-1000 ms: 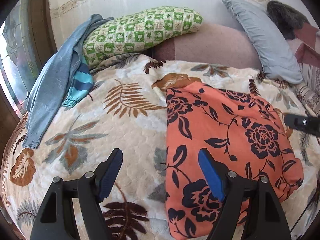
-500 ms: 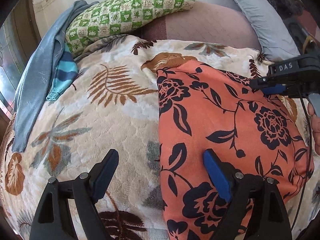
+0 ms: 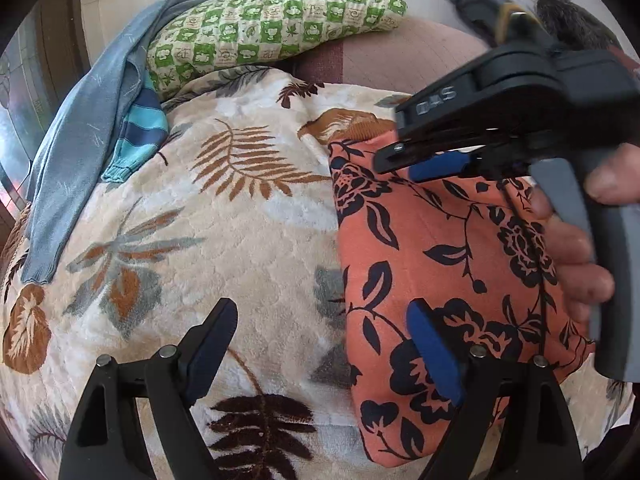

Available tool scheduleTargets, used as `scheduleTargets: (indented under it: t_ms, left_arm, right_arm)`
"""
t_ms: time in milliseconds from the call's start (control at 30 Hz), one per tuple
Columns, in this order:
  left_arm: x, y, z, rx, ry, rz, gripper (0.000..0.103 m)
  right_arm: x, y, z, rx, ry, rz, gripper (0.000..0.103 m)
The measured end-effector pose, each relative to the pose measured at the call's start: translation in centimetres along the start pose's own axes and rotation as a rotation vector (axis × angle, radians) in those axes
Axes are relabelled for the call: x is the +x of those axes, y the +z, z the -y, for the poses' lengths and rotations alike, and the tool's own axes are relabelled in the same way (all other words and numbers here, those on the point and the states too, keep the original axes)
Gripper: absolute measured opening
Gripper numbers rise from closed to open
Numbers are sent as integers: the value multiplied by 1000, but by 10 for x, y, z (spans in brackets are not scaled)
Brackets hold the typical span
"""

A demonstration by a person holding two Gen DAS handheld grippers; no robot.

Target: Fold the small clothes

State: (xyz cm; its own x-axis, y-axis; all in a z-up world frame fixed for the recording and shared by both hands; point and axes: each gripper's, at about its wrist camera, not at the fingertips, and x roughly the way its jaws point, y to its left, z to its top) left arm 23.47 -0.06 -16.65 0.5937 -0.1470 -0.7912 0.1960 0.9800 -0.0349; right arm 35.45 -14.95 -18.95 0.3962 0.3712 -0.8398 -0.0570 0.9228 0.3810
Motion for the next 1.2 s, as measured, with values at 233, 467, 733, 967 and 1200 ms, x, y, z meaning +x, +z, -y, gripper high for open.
scheduleTargets:
  t_ms: [233,467,733,967,1200]
  left_arm:
    - [-81,-8,1,-67,113,166,88]
    - [-187,-34,25,-5,194,265,88]
    - [-273,-42,45,28,213,385,96]
    - [-306,-45,50,29,218,409,96]
    - [-321,-51,48,17,257,416,97]
  right_arm:
    - [-147,-77,-15,-107,-67,221,38]
    - [-276,-183,-35,-91,-131,467,66]
    - [-338,-252,-49,-83,-153,571,66]
    - [-342,-290,-59,-100,-168,581,66]
    - [-339,-310,-63,-120,-175,581,66]
